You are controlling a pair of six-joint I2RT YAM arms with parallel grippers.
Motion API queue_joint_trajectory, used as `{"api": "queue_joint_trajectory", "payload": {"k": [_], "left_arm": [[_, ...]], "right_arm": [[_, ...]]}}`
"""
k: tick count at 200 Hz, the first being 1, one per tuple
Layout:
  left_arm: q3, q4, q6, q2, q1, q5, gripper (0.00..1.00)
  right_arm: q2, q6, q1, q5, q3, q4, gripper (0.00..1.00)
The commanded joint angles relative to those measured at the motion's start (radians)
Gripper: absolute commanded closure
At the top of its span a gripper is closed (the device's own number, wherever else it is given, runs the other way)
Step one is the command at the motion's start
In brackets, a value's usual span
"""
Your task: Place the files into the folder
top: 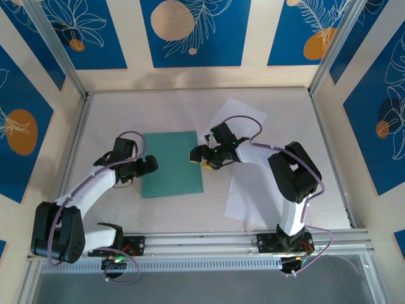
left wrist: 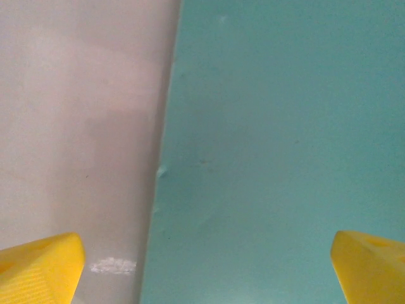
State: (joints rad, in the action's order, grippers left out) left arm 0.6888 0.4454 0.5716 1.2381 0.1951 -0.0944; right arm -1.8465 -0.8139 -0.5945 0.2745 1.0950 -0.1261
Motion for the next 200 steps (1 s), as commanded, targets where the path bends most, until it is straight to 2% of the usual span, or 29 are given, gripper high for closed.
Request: {"api": "queue_joint_trajectory", "payload": {"k": [1,51,153,200], "left_arm": [[-0.024,-0.037,-0.021,0.022,-0.035,-0.078,0.01],[-0.035,-0.075,-0.018,0.071,-0.044,-0.106,0.03],[-0.032,-0.076,-0.032,0.088,-0.048,-0.103,0.06],[-0.049,-0.104,-0.015,0.086,-0.047,-0.128,0.07]], "right_arm": [[-0.024,0.0,-0.014,-0.02,0.044,-0.046,0.29],[-0.075,0.033,-0.038,0.001,0.096,-0.083,0.34],[-0.099,0.07,-0.088,-0.158,0.175,-0.228,0.33],[-0.11,0.064,-0.088,-0.154,0.18,-0.241,0.33]]}}
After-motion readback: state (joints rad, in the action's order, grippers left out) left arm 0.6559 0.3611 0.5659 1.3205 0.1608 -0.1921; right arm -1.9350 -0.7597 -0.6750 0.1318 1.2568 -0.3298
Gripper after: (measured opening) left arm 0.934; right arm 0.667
